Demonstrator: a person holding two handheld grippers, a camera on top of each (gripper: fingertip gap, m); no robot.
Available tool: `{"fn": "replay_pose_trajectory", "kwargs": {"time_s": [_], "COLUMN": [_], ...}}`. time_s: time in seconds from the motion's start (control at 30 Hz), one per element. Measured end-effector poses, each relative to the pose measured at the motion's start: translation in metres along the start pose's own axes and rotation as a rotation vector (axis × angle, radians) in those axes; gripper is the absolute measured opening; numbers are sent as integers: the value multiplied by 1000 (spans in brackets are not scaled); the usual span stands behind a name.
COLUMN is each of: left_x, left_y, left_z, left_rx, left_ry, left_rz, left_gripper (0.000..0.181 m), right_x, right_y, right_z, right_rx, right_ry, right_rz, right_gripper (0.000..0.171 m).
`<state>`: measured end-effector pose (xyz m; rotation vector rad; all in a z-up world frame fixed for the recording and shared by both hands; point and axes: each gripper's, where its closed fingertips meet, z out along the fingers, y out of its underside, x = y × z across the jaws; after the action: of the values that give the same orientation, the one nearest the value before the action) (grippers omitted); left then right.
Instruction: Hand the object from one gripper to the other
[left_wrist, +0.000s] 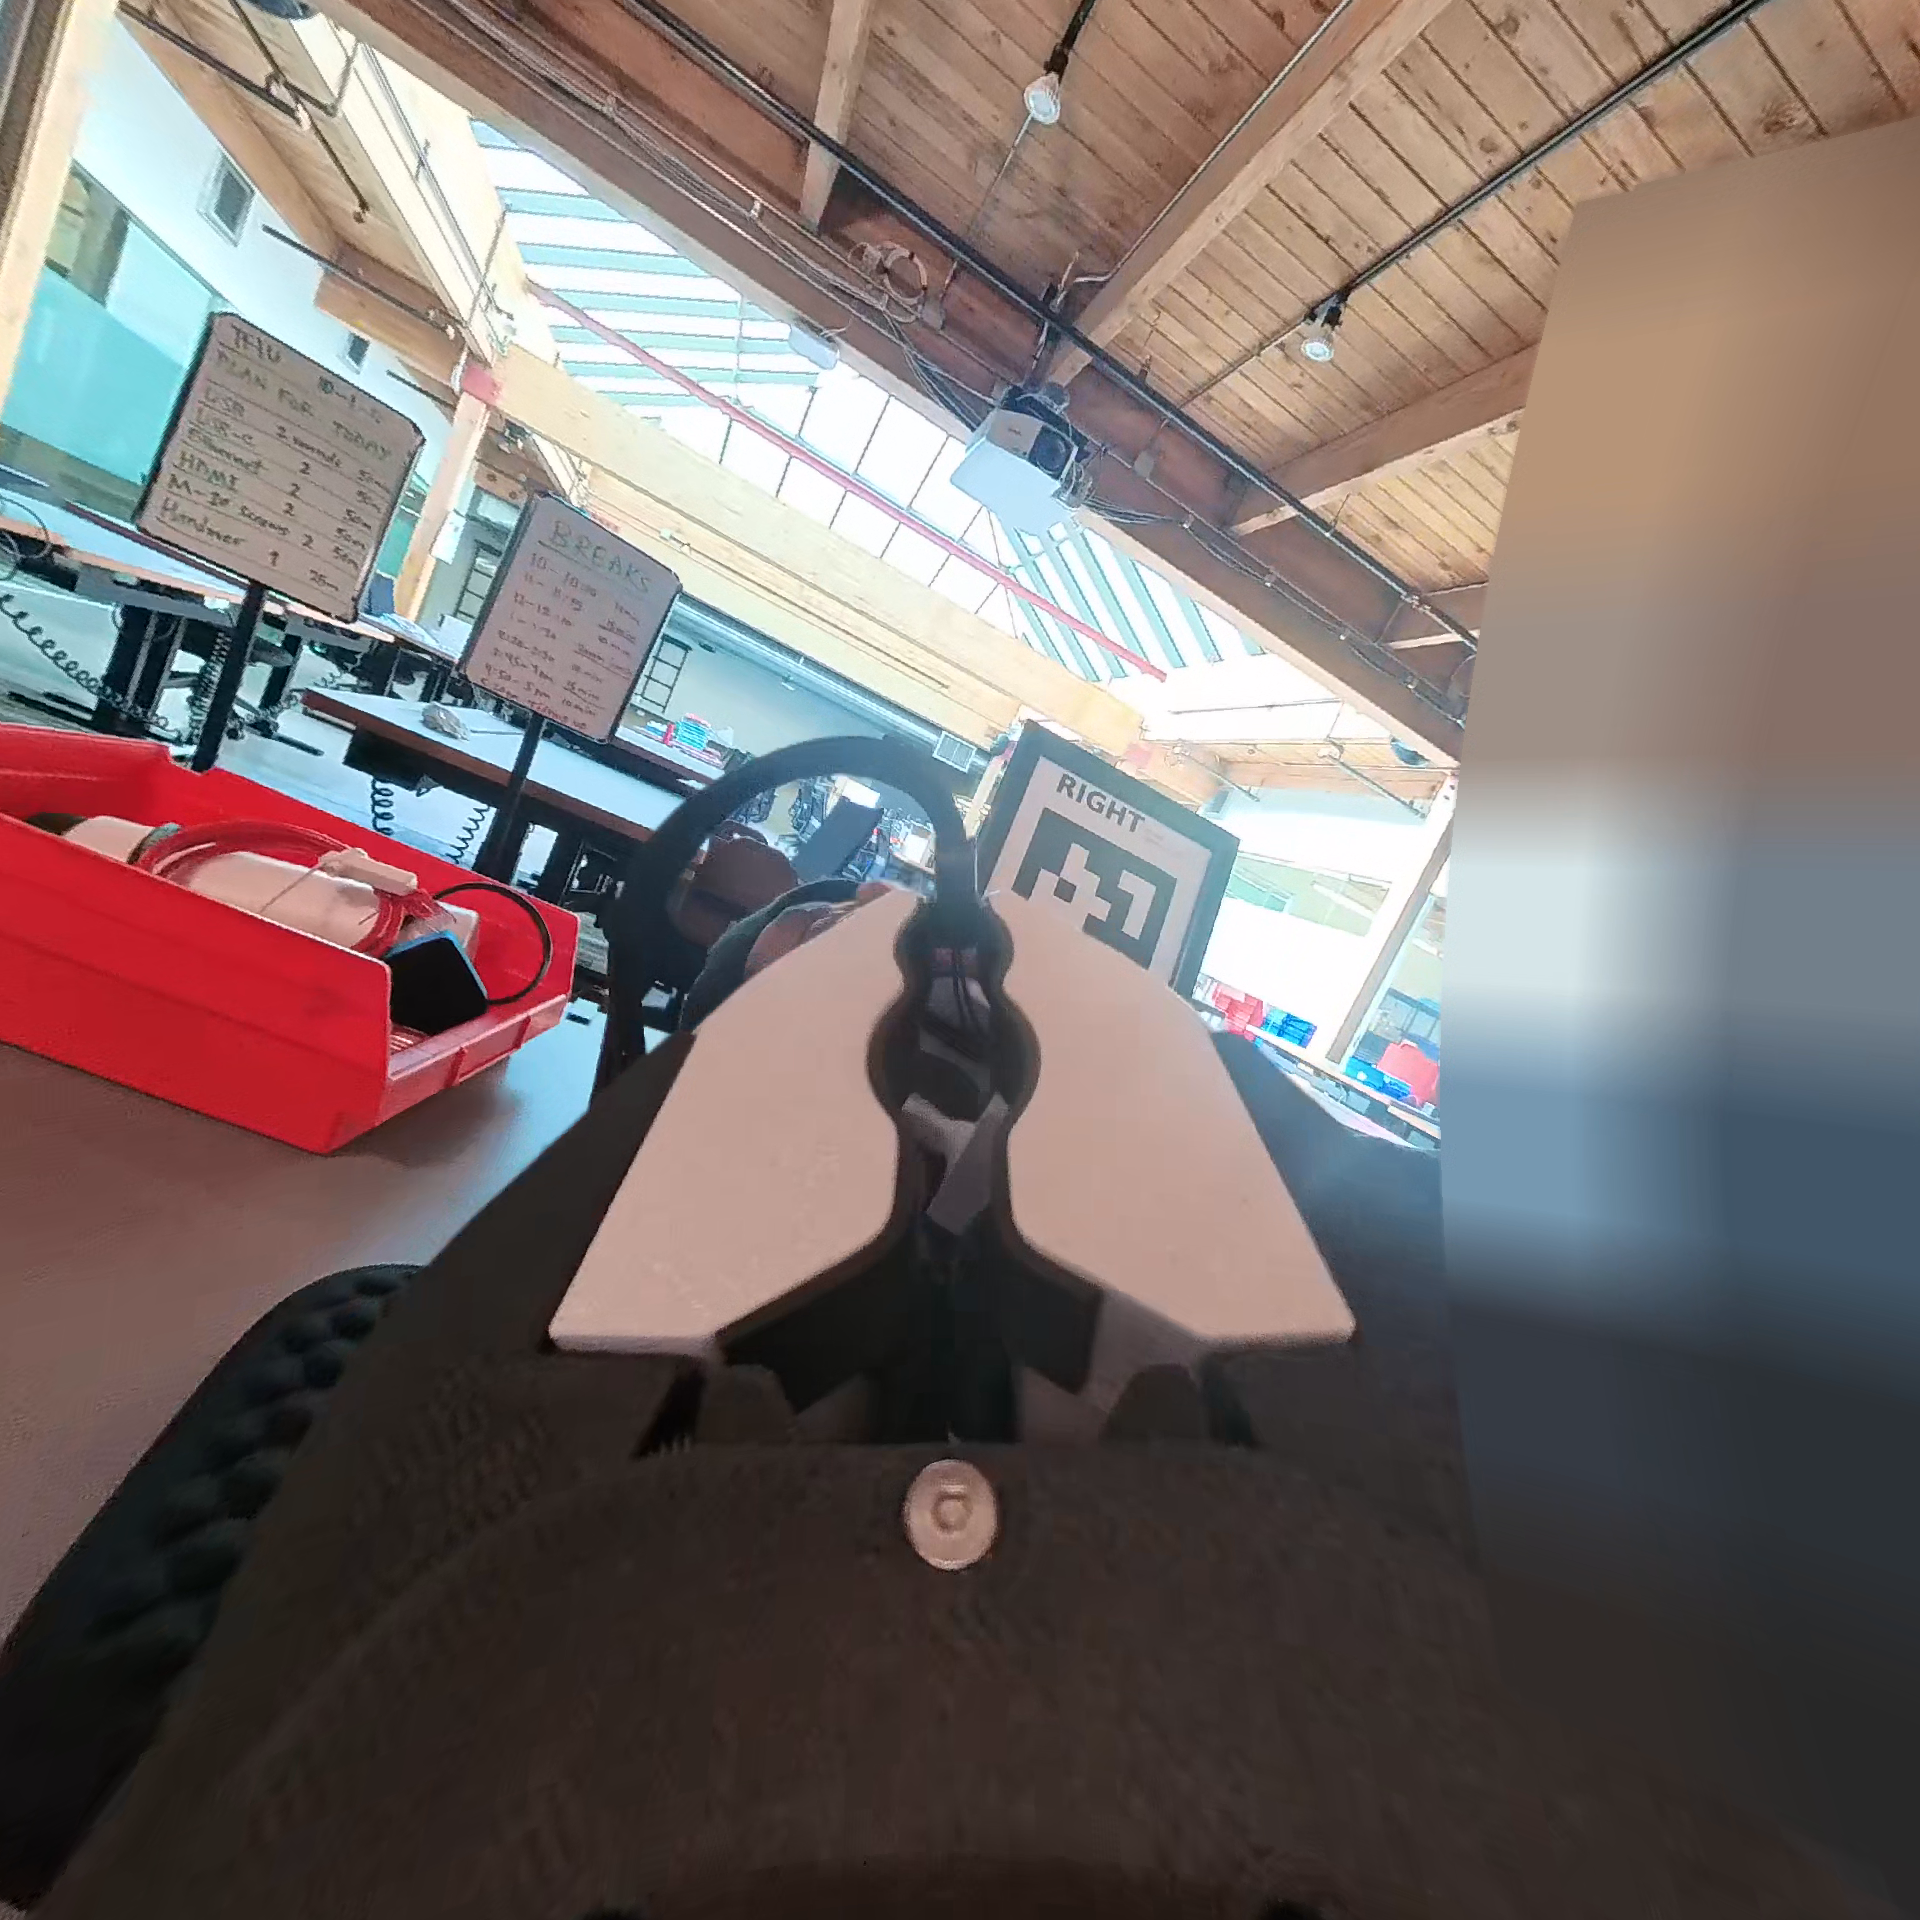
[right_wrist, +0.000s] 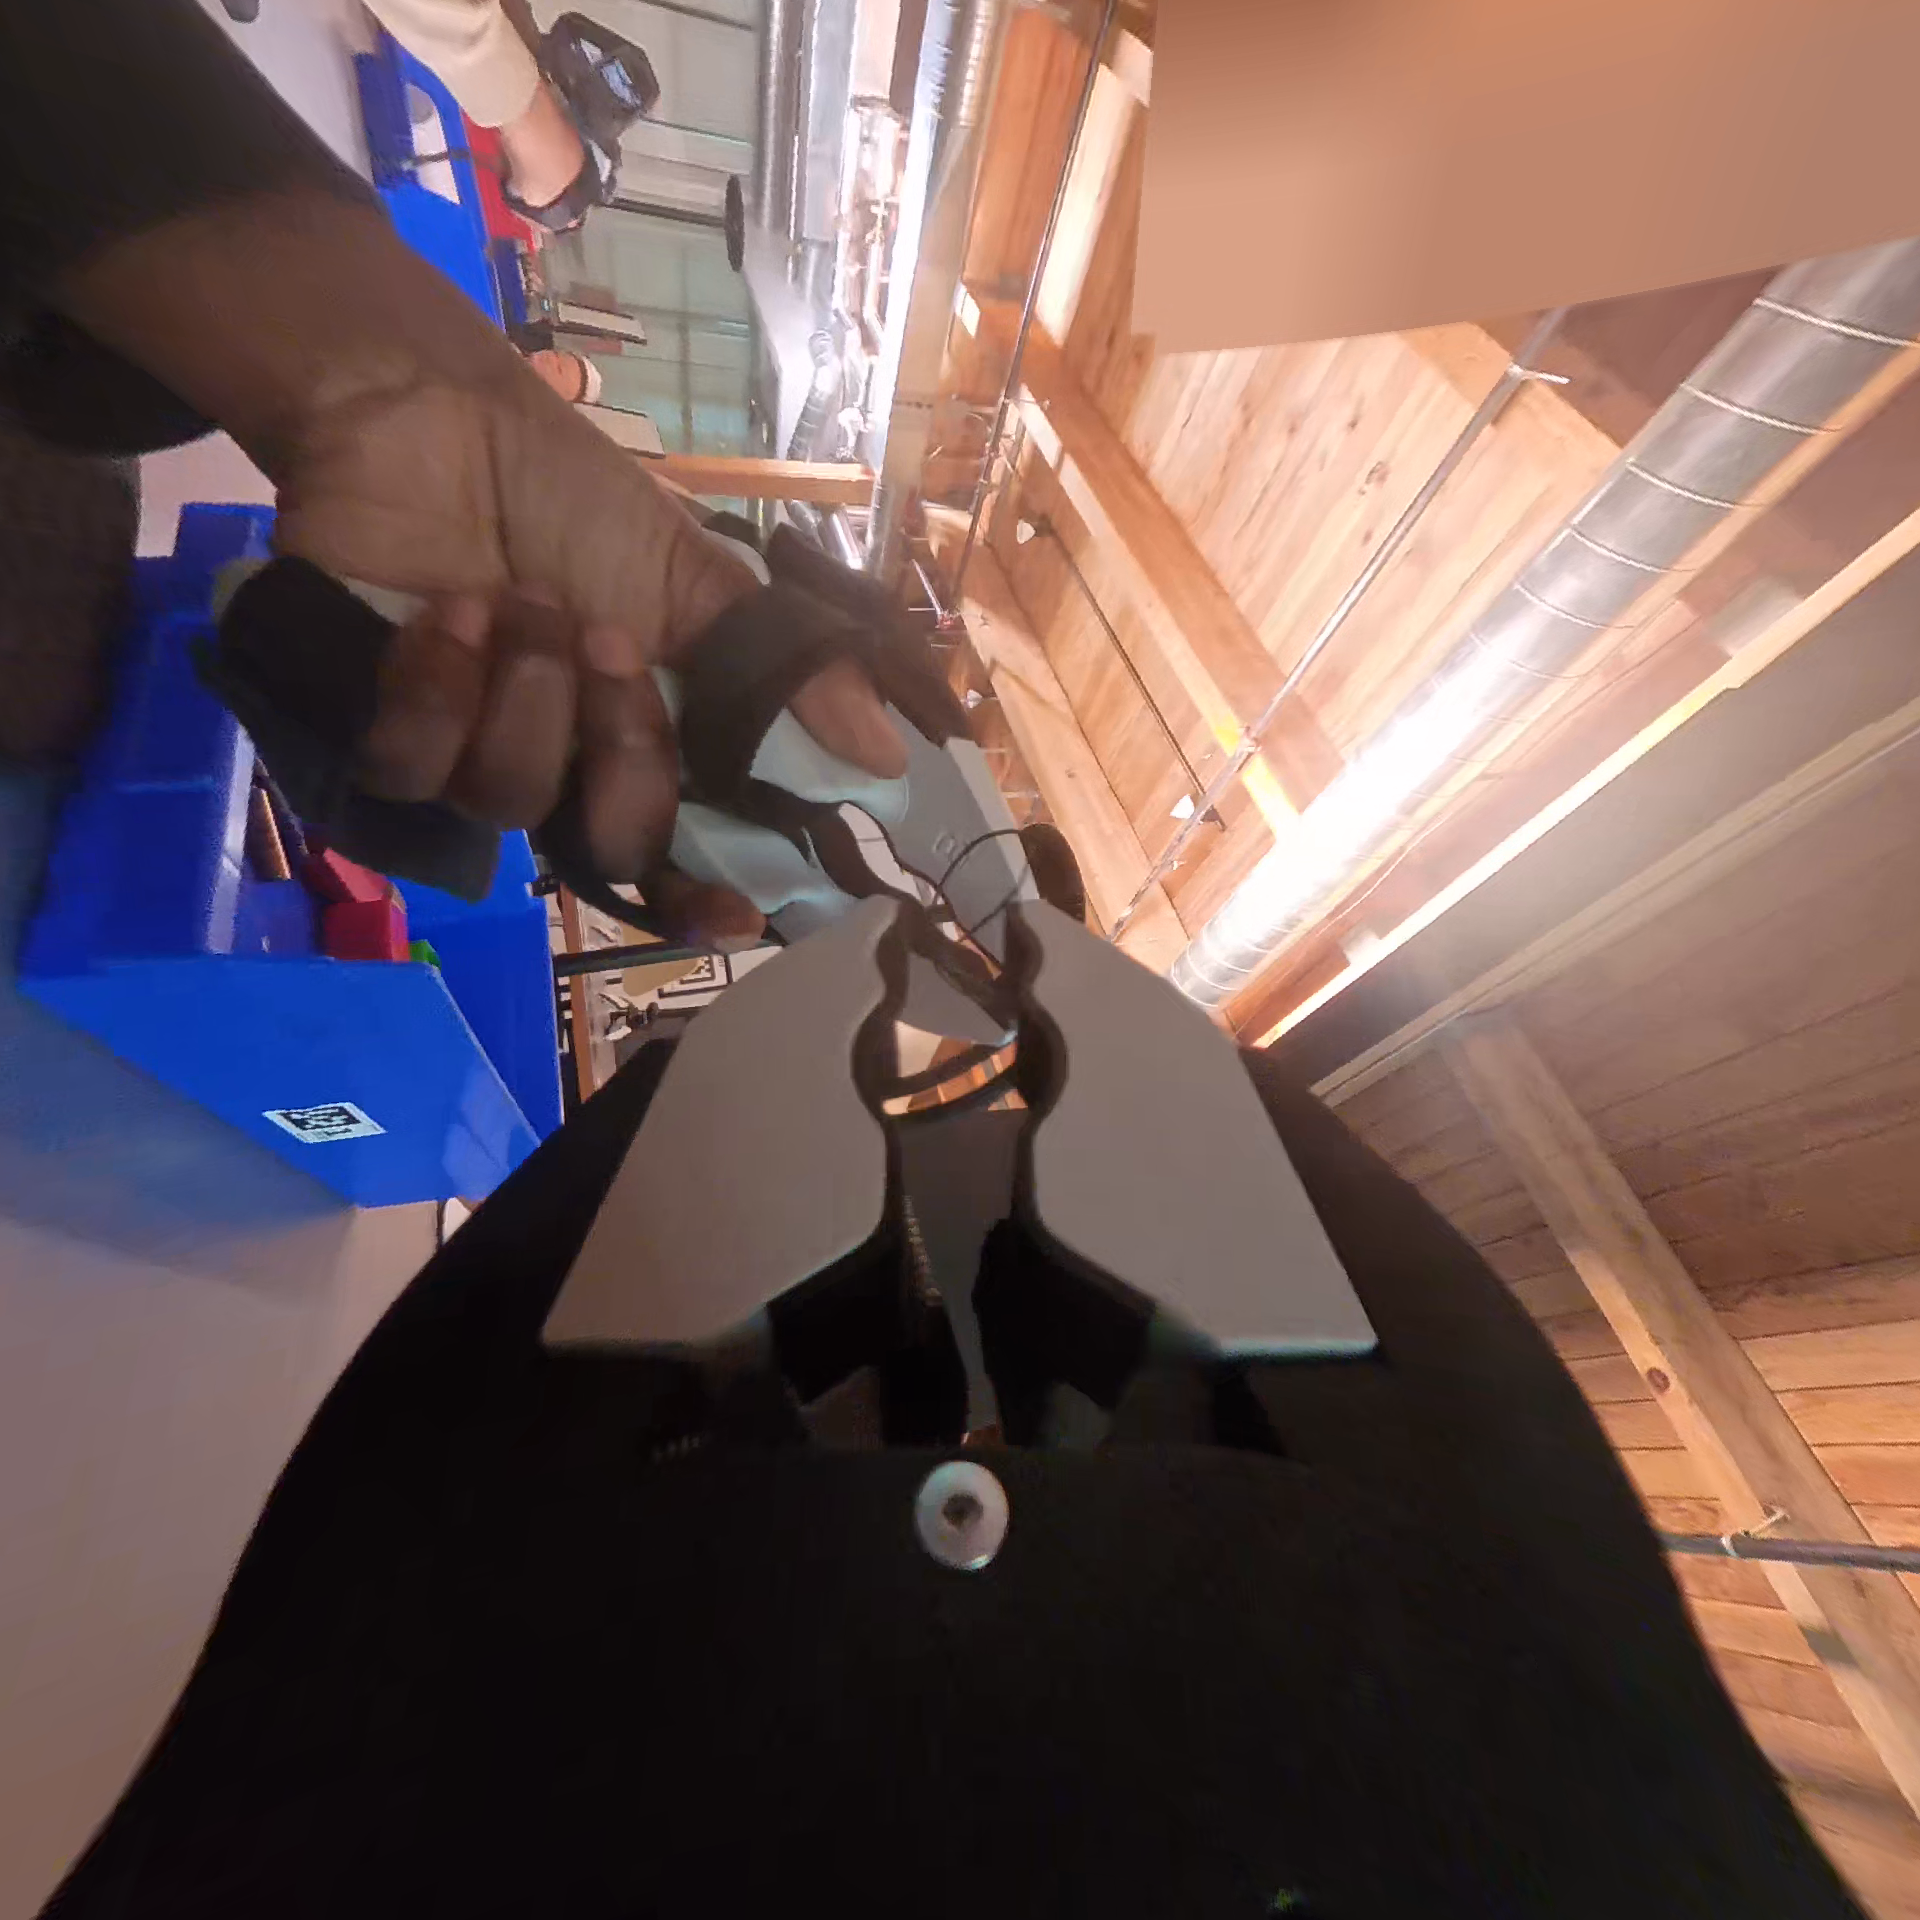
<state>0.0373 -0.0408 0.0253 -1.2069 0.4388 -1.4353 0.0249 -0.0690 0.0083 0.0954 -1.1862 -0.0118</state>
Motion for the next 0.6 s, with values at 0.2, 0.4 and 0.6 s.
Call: {"fn": "replay_pose_trajectory", "kwargs": {"time_s": [0.2, 0.4, 0.6], "left_x": [-11, -7, 2], "left_y": [8, 17, -1], "left_z": [-1, -11, -20], "left_rx": [-58, -211, -170], "left_ry": [-57, -70, -111], "left_rz": [-7, 106, 274], "left_gripper": [13, 21, 22], "right_x": [20, 86, 108], "right_y": [9, 39, 68], "right_z": [0, -31, -59], "right_rx": [-48, -102, -278], "right_ry": [56, 228, 150], "right_rz": [160, 418, 544], "right_gripper": [0, 0, 0]}}
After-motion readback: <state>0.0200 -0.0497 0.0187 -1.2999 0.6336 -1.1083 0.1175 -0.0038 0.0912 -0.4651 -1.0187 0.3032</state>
